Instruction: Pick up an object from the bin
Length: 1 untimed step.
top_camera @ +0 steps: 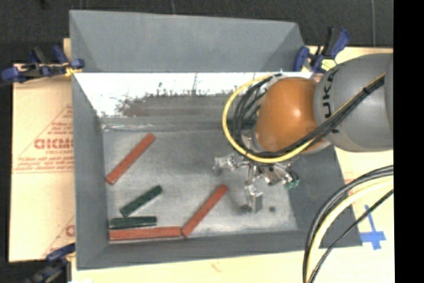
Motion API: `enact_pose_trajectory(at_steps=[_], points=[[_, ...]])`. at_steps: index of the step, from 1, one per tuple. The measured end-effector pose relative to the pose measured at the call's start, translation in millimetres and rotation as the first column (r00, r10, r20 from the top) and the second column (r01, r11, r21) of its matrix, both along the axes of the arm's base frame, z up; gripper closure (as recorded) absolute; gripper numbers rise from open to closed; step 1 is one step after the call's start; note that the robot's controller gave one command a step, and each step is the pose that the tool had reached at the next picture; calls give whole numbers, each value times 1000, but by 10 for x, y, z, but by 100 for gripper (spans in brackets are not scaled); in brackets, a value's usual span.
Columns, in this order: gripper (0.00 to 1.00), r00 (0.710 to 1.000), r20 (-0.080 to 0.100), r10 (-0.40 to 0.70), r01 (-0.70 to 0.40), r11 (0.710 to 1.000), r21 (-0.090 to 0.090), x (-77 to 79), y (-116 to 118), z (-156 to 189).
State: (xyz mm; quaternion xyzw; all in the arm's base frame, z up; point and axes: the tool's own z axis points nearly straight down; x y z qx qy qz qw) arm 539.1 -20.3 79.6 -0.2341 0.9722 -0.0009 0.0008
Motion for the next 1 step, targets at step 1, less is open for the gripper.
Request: enact_pose_trajectory(at_steps=[1], points=[[100, 958, 2, 286, -286, 958, 0, -75, 366, -83]])
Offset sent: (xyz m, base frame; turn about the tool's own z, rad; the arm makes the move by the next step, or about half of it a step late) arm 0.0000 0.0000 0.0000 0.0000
